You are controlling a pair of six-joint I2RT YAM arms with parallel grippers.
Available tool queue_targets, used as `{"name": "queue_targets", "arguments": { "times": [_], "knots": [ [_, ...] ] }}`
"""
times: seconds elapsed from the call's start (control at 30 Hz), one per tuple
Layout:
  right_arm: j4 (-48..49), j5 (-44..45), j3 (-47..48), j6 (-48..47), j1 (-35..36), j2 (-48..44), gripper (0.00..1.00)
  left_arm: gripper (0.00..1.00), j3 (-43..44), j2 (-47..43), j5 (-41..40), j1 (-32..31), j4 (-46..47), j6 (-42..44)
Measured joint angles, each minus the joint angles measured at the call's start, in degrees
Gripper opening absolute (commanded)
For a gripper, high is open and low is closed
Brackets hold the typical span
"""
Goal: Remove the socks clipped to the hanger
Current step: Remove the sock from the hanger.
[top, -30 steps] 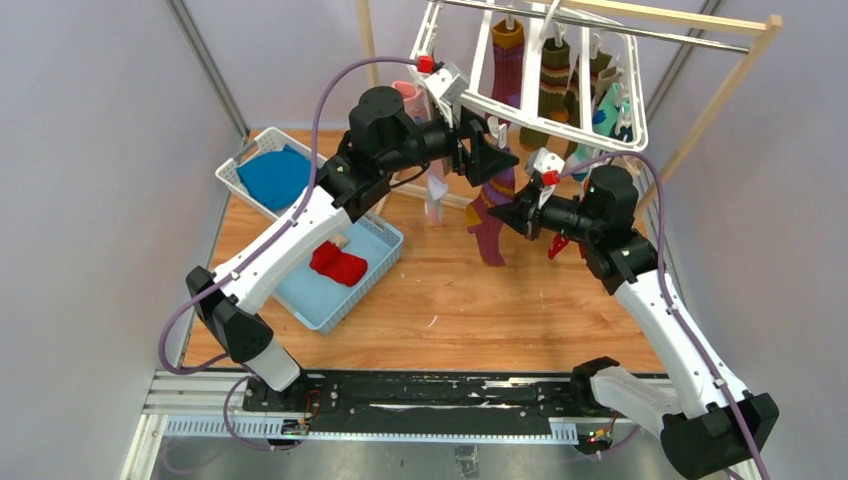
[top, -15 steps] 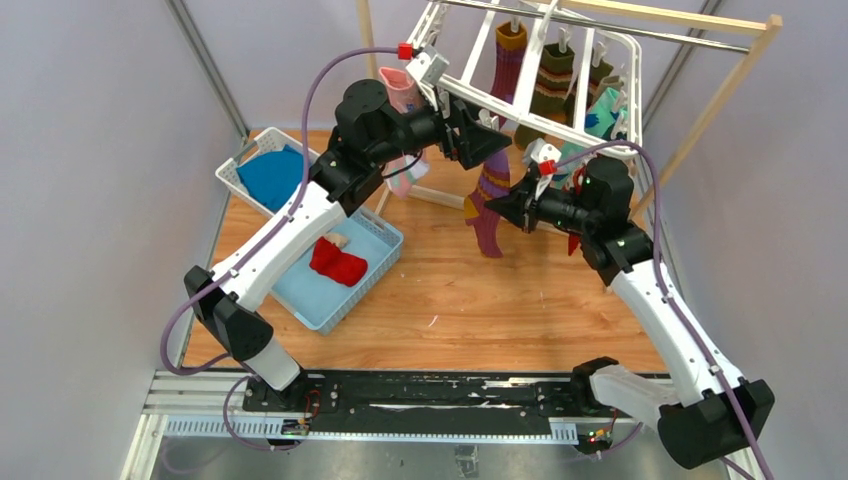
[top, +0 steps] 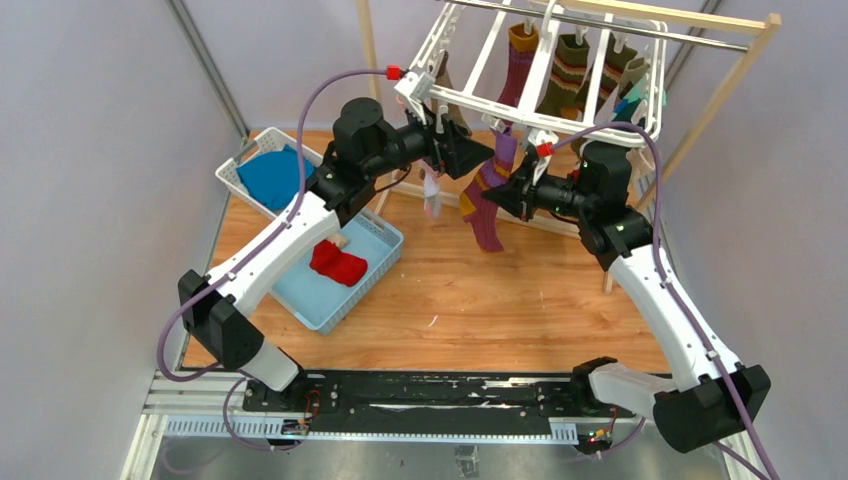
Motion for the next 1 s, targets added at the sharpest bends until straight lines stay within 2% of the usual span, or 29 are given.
{"name": "queue_targets", "arguments": {
  "times": [0.17,0.4,0.63,0.87,1.0],
  "knots": [
    [0.0,0.0,0.1,0.1,0.0,0.4,0.09,1.00,-2.8,-1.2,2.9,1.8,4.4,-1.1],
    [0.0,-0.1,0.1,0.2,0.0,0.6,0.10,0.99,-1.6,-0.9,6.5,1.7,8.9,-3.0],
    [0.0,-0.1,0.1,0.2,0.0,0.6,0.11,0.91,2.4,1.3,7.8,1.6,10.4,-4.1],
    [0.0,-0.7,0.1,0.2,0.0,1.3,0.11,0.89,4.1,2.6,9.8,1.2,10.6,0.9],
    [0.0,-0.9,0.1,0.2,0.0,2.0,0.12,0.81,7.1,4.0,11.1,1.2,10.6,3.8]
  ]
}}
